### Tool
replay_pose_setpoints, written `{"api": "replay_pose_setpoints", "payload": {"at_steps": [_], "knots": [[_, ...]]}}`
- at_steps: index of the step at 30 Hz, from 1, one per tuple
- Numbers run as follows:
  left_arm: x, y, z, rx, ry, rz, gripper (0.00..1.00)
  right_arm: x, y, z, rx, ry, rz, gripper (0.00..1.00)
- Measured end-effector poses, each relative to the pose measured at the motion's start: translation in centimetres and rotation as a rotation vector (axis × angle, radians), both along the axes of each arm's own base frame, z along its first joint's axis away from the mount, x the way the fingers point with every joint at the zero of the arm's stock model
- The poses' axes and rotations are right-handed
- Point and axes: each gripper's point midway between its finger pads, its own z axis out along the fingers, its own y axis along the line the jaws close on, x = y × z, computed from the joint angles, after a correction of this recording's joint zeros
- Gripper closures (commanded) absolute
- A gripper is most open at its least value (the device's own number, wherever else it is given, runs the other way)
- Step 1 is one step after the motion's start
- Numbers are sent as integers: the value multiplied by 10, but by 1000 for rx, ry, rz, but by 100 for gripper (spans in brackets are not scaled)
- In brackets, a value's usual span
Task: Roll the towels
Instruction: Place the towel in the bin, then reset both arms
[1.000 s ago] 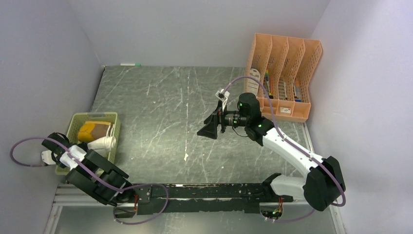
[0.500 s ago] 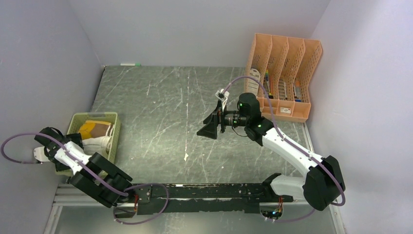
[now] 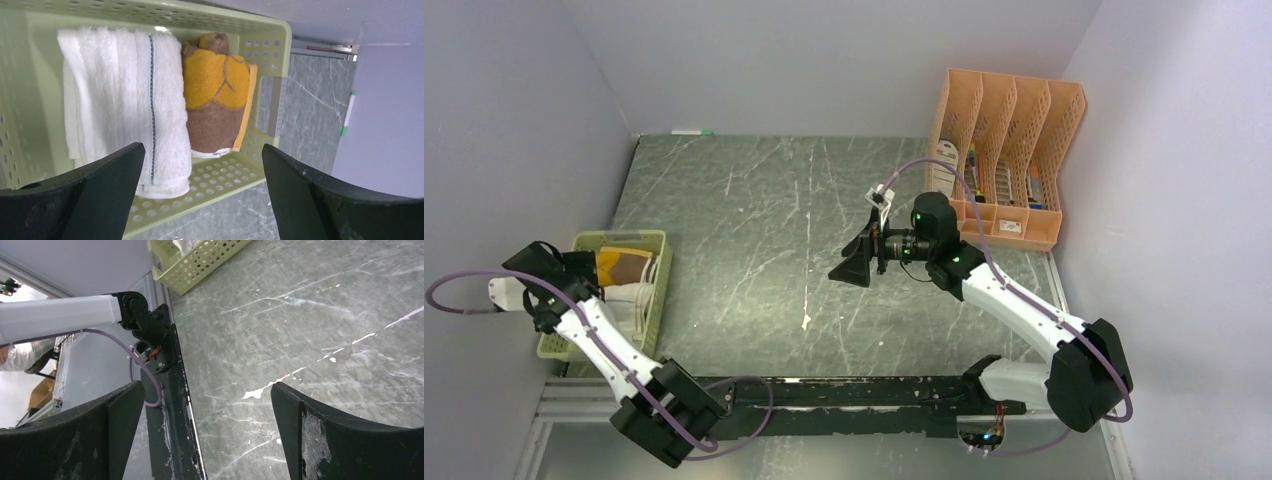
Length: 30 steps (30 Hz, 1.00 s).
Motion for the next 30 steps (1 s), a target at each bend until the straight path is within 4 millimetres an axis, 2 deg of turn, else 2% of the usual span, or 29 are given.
{"api": "replay_pose_setpoints", "payload": {"at_steps": [5,8,12,17,19,23,27,30], "knots": [[-6,-15,1,2,-7,-21,1,0,0,0,0,-1,-2,0],[2,-30,17,43,-56,-108,1,4,-2,1,-6,-19,-28,0],[28,-62,52,132,-144,-340,1,14,-13,9,-22,-101,-141,0],[58,-100,81,217,-266,-628,1,33,-32,24,-34,-202,-311,0],[71,-121,82,230,-276,-770,1,43,-37,21,-53,-204,-368,0],[105,-170,87,253,-241,-1064,1,60,-40,1,-123,-149,-445,0],[143,-233,91,313,-177,-1329,1,77,-47,-15,-181,-108,-528,0],[166,-283,105,373,-175,-1486,1,86,-58,-11,-195,-119,-614,0]]}}
